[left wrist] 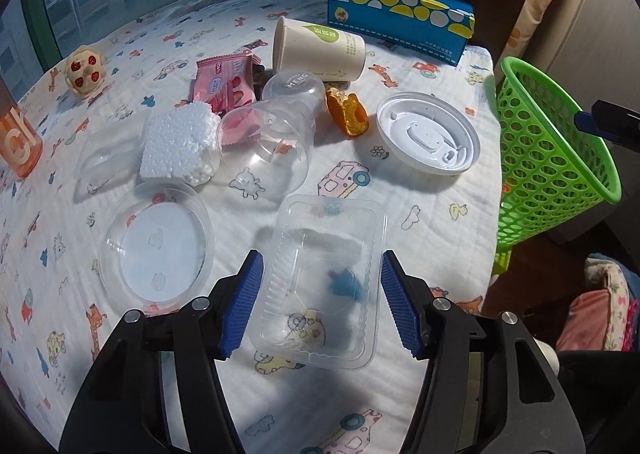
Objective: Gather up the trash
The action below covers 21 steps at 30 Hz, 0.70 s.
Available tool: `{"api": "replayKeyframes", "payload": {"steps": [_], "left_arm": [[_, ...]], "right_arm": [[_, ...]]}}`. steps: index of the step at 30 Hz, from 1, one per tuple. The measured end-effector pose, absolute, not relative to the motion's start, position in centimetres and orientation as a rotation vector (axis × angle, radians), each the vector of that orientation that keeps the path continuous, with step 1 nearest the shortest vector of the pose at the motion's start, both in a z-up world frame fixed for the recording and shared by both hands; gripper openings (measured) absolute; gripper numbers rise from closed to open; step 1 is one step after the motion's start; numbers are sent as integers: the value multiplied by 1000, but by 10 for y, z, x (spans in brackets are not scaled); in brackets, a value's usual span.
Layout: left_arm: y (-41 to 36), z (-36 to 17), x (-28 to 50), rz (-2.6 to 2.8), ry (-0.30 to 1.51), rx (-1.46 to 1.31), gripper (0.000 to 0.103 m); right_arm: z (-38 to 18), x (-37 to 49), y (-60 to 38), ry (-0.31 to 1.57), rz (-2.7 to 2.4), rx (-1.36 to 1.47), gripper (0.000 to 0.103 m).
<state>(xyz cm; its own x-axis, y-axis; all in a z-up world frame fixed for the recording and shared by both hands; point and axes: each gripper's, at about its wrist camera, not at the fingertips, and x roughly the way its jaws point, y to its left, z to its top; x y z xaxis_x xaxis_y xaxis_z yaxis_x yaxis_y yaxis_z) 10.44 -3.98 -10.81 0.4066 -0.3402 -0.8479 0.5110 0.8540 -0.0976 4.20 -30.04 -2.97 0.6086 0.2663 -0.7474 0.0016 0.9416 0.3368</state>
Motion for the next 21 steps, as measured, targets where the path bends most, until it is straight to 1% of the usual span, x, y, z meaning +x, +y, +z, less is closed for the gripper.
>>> {"api": "replayKeyframes", "payload": {"steps": [10, 17, 19, 21], "left_arm": [[-19, -84, 96, -514, 968, 111, 57], [-2, -72, 94, -483, 944, 66, 57], [3, -71, 95, -476, 942, 50, 57], [7, -70, 96, -470, 943, 34, 57]], "right_arm": [[-34, 74, -263, 926, 251, 223, 80], [-49, 112, -233, 978, 339, 161, 70], [-53, 123, -226, 992, 363, 139, 69], [-57, 134, -219, 1005, 385, 109, 67]]}}
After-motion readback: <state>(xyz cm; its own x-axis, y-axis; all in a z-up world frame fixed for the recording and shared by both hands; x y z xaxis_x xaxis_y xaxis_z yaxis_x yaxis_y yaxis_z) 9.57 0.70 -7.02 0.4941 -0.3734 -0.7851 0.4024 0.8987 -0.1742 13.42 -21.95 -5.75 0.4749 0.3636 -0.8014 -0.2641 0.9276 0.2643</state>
